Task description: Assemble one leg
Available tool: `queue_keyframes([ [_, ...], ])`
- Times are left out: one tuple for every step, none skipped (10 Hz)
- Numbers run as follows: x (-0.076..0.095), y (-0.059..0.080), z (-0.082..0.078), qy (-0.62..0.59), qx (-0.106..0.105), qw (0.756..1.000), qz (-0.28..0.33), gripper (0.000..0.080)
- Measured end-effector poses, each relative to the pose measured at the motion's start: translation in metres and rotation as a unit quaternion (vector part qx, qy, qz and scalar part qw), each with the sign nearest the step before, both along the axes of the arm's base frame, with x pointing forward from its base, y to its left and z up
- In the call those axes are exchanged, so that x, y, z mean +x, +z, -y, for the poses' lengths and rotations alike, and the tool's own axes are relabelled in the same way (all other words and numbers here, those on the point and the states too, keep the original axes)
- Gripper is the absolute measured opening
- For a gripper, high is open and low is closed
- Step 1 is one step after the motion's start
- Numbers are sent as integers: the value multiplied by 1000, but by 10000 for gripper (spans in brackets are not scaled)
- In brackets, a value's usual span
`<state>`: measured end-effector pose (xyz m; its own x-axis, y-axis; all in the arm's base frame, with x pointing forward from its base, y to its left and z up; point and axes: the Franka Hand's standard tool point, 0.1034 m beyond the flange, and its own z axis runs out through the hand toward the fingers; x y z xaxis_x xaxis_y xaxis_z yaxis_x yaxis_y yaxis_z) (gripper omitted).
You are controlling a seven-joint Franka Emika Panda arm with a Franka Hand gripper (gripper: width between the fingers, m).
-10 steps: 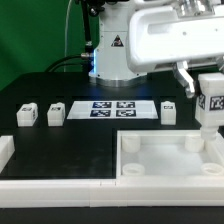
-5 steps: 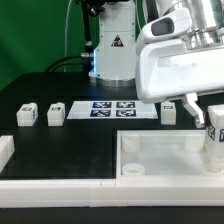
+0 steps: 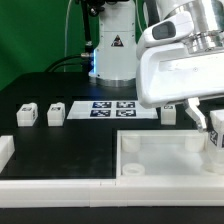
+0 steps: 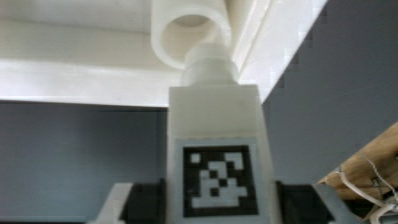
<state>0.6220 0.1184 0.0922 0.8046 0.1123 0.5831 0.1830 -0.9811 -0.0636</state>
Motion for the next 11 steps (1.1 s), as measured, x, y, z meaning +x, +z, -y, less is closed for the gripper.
queue_keyframes([
  [-4,0,0,2,-1,1000,-6,292],
  [-6,1,1,2,-2,1000,-8,292],
  [-6,0,5,0,-3,1000,-8,292],
  [-5,0,9,-2,-5,1000,-8,292],
  [-5,-2,11,-3,-4,1000,-9,292],
  [-5,-4,11,-3,-4,1000,-10,292],
  [-6,-6,10,-3,-4,1000,-12,292],
  [-7,-10,9,-2,-3,1000,-14,292],
  [-10,-15,9,-2,-3,1000,-18,293],
  [-11,-17,8,-2,-3,1000,-16,293],
  [-10,-17,8,-3,-3,1000,-13,293],
])
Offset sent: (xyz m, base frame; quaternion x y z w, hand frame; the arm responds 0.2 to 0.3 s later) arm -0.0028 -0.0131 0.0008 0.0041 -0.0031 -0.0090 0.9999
